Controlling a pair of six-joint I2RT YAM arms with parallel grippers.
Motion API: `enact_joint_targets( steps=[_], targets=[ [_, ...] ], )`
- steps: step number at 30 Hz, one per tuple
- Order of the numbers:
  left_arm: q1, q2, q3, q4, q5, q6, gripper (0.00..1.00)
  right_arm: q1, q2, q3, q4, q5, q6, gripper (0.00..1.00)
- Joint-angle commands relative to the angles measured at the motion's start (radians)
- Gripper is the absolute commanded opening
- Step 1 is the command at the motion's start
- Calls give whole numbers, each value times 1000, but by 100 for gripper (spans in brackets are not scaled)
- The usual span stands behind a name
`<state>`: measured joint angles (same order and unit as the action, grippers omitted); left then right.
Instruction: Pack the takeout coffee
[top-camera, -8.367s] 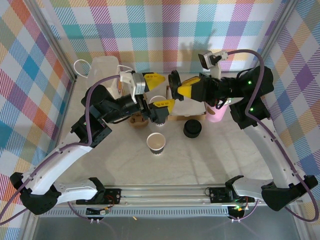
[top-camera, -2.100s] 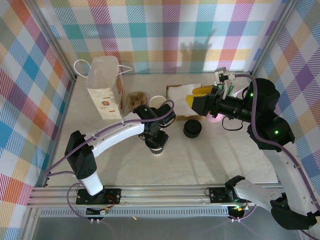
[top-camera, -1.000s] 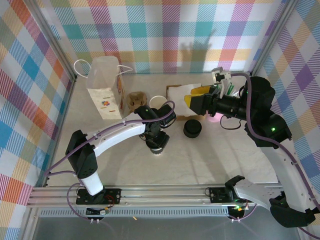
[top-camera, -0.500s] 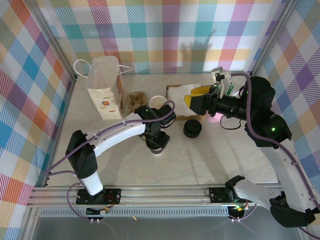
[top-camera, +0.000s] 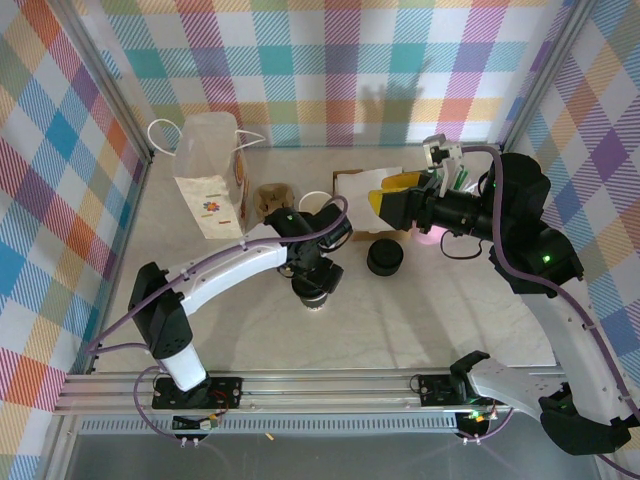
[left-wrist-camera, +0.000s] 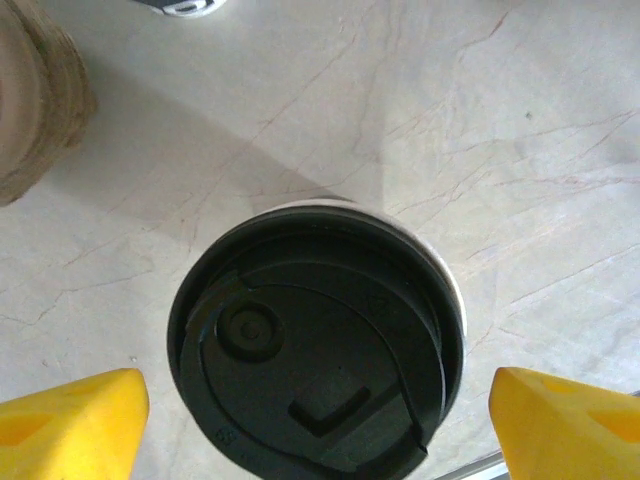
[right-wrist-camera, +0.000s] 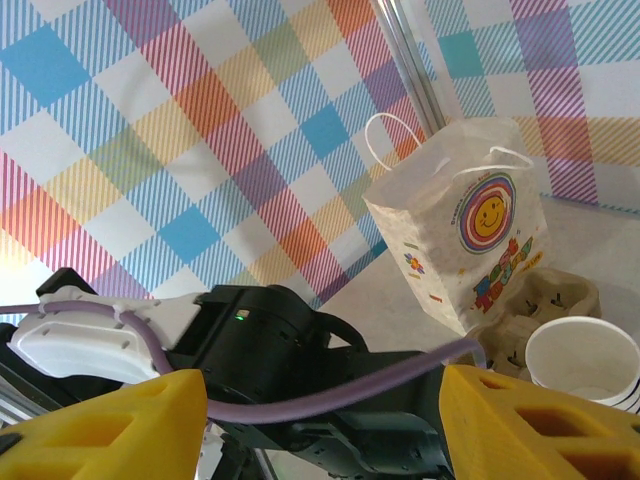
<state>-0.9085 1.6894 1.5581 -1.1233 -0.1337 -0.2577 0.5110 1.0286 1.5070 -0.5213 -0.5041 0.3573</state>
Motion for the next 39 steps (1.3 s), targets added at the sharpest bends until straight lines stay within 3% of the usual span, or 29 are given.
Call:
enact_joint_targets(
  steps=[1, 6, 9, 12, 17, 25, 30, 39],
  targets=[
    [-7, -90, 49, -32, -31, -42, 85, 1, 4, 13, -44, 22, 5, 62],
    [0, -267, -37, -63, -134, -189, 76, 4, 39, 16, -146, 27, 17, 52],
    [39, -408, -151, -66, -136, -307, 71, 20, 55, -19, -219, 30, 26, 49],
    [129, -551, -299, -10, -66, -404, 63, 47, 63, -99, -249, 36, 43, 44],
    [300, -695, -533, 173, 129, -513, 36, 113, 113, -226, -280, 79, 48, 39],
    [385, -651, -712, 474, 318, -595, 38, 128, 212, -427, -116, 14, 183, 42],
    [396, -604, -761, 567, 371, -630, 24, 127, 279, -432, -126, 27, 189, 43],
    [399, -525, -777, 608, 403, -643, 16, 127, 312, -434, -116, 18, 181, 43]
  ],
)
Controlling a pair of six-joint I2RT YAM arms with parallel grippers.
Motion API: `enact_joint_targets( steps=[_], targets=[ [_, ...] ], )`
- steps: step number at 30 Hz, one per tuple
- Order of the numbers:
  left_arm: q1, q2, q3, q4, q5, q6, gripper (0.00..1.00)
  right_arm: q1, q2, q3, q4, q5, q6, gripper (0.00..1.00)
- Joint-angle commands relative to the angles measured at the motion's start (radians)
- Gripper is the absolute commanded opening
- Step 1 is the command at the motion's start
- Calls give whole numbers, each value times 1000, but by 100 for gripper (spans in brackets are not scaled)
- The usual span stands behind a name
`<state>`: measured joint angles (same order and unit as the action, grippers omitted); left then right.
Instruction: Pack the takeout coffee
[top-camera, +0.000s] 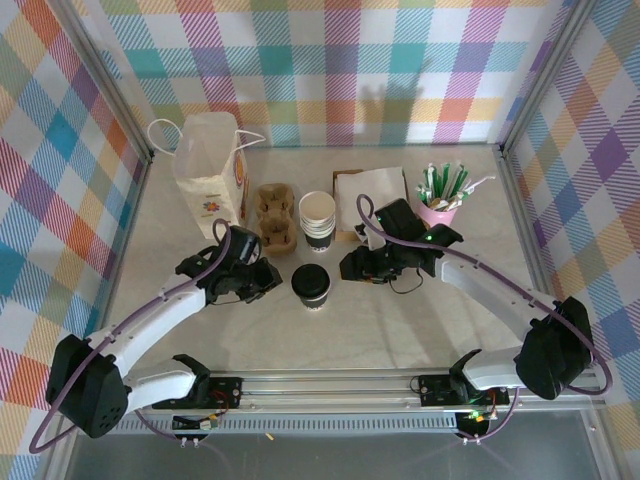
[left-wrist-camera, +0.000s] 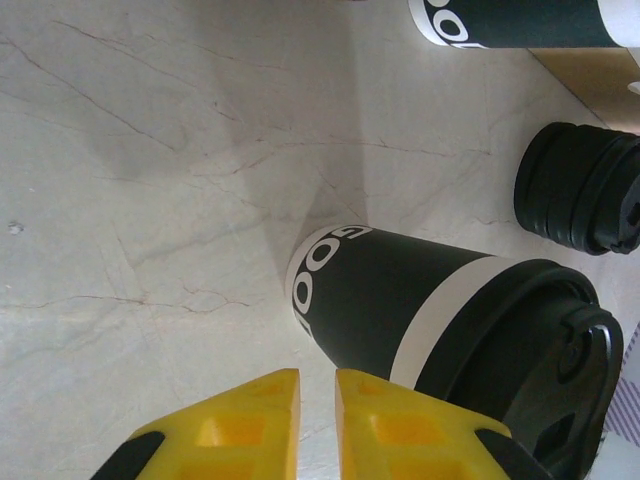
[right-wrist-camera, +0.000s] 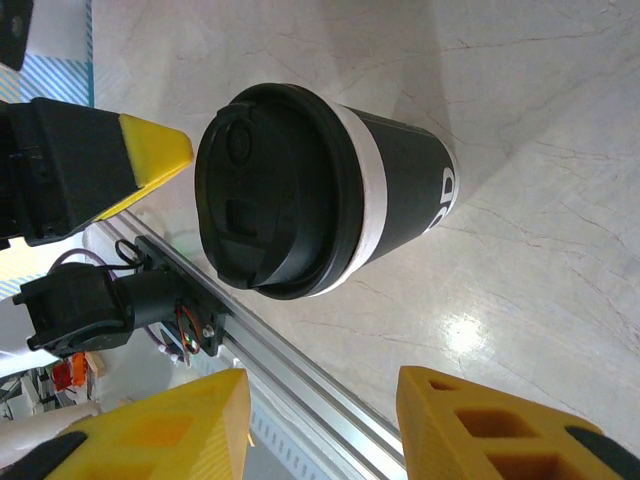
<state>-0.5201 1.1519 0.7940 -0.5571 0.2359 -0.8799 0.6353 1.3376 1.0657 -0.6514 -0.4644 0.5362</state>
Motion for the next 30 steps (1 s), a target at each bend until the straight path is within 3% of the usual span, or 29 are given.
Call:
enact_joint_targets(
  steps=[1, 30],
  targets=[
    [11, 18, -12, 51, 38, -21, 16, 3, 2, 7, 10, -23, 1, 43],
    [11, 49, -57, 163, 115, -109, 17, 1, -6, 22, -18, -16, -16, 46]
  ],
)
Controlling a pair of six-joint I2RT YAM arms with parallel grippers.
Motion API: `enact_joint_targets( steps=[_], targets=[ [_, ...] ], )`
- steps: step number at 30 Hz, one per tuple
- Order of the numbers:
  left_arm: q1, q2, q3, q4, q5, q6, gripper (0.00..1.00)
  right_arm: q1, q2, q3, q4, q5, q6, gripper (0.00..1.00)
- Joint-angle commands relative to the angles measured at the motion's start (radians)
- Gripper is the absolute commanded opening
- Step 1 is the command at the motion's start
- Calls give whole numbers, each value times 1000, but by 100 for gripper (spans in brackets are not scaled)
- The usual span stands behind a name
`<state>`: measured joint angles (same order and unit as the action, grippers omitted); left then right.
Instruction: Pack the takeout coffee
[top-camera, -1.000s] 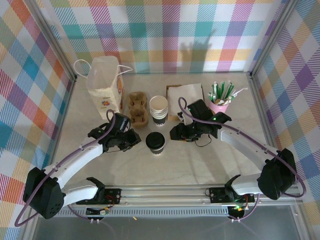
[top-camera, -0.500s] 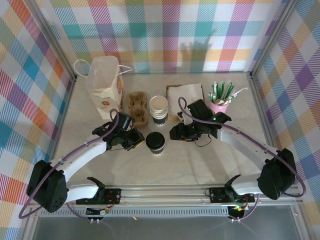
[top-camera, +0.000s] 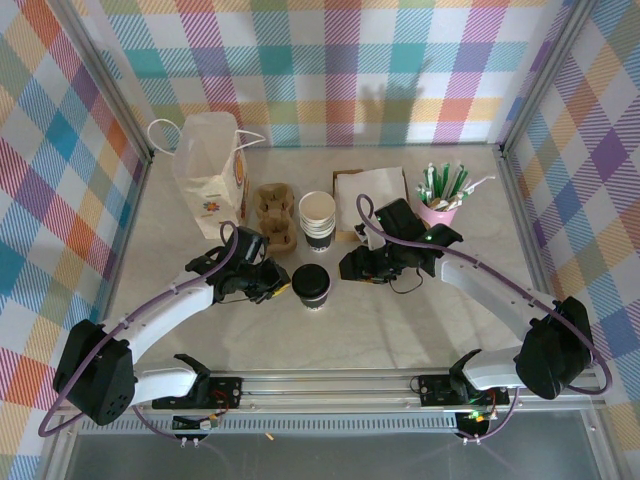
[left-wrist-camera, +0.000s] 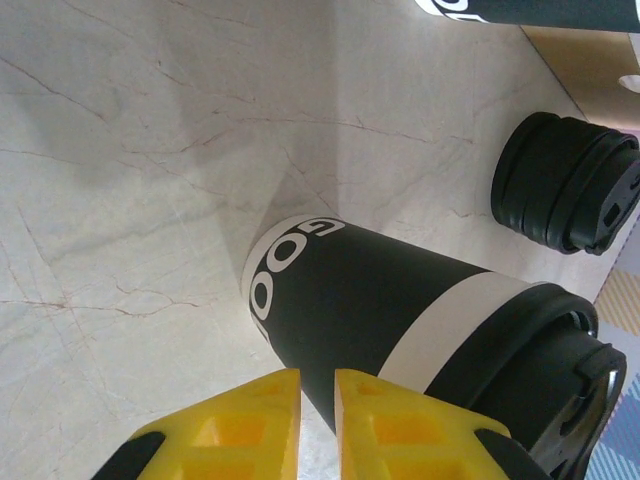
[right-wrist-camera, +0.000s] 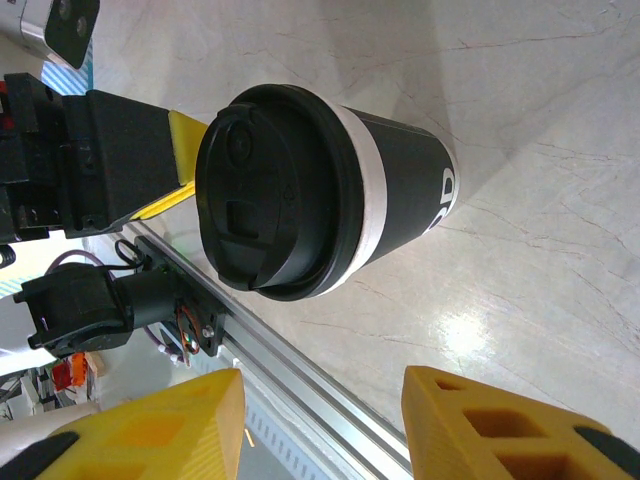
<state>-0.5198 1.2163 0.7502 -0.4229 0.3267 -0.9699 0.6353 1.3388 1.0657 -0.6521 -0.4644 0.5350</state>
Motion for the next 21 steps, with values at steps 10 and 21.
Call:
enact_joint_targets(
  steps=[10, 21],
  targets=[
    [10, -21, -12, 42, 32, -31, 17, 1, -4, 24, -26, -16, -22, 46],
    [11, -91, 26, -77, -60, 34, 25, 3, 132, 118, -59, 24, -97, 45]
  ],
)
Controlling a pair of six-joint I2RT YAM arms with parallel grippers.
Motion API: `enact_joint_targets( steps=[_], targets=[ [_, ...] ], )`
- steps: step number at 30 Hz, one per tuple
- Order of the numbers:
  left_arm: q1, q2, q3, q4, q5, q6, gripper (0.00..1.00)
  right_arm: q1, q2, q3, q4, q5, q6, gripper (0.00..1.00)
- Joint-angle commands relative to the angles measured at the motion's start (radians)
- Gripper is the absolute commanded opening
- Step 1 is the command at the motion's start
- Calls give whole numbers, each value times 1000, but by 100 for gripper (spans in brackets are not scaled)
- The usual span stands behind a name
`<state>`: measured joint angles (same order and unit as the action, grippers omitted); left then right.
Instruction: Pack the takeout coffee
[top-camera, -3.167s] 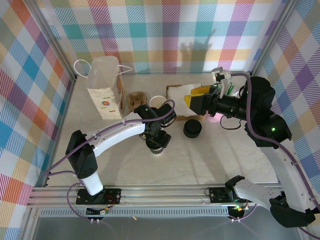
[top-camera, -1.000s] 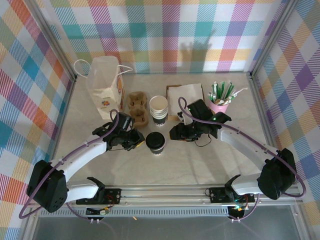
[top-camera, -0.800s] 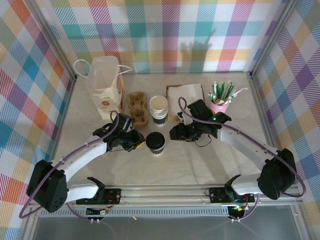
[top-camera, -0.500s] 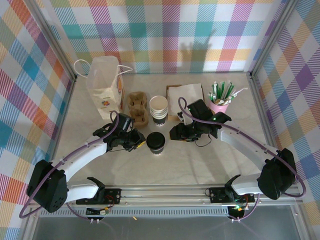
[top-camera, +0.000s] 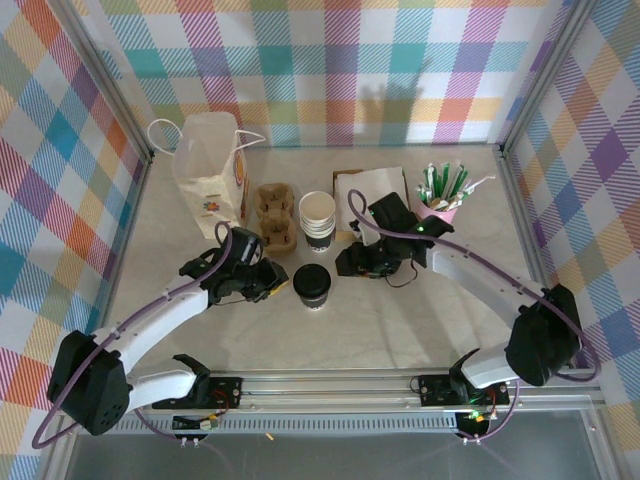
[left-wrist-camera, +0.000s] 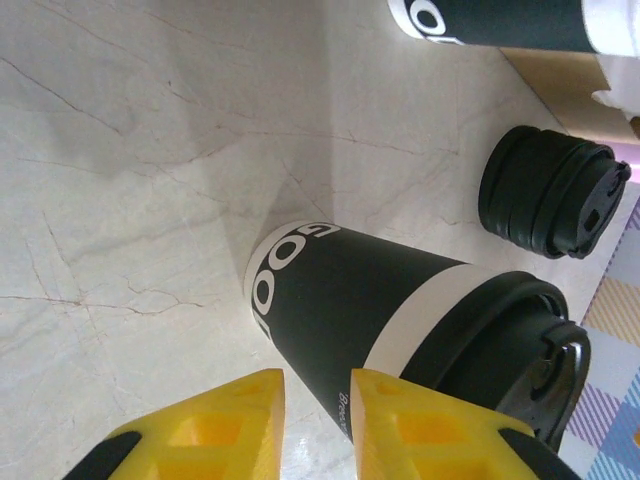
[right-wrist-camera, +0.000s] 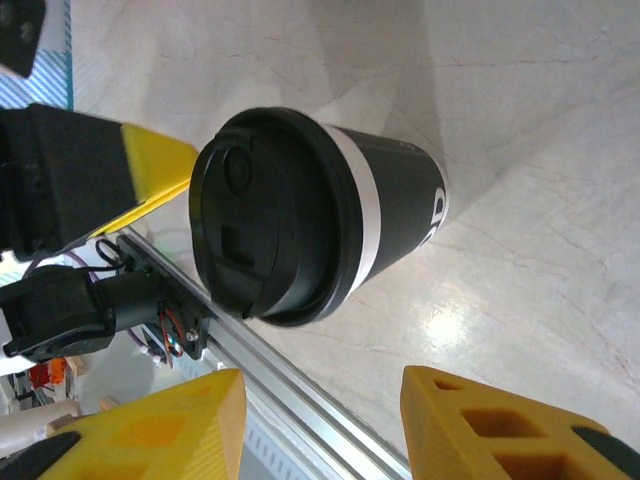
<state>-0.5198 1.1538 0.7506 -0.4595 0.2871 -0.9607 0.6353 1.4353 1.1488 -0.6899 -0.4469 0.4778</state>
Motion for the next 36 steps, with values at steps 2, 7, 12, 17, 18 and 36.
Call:
enact_joint_targets(
  steps=[2, 7, 12, 17, 18, 36],
  targets=[
    [11, -33, 21, -18, -3, 30, 27, 4, 63, 39, -8, 4, -44, 44],
    [11, -41, 21, 45, 45, 47, 34, 3, 114, 34, 36, -29, -36, 37],
    [10, -14, 35, 51, 83, 69, 38, 3, 144, 23, 74, -59, -20, 38],
    [9, 19, 43, 51, 110, 76, 39, 3, 166, 22, 87, -77, -15, 37],
    [9, 22, 40, 55, 113, 77, 39, 3, 173, 22, 88, -83, -15, 37],
    [-9, 53, 6, 72, 104, 62, 39, 3, 224, -37, 105, -131, -27, 22]
  ],
)
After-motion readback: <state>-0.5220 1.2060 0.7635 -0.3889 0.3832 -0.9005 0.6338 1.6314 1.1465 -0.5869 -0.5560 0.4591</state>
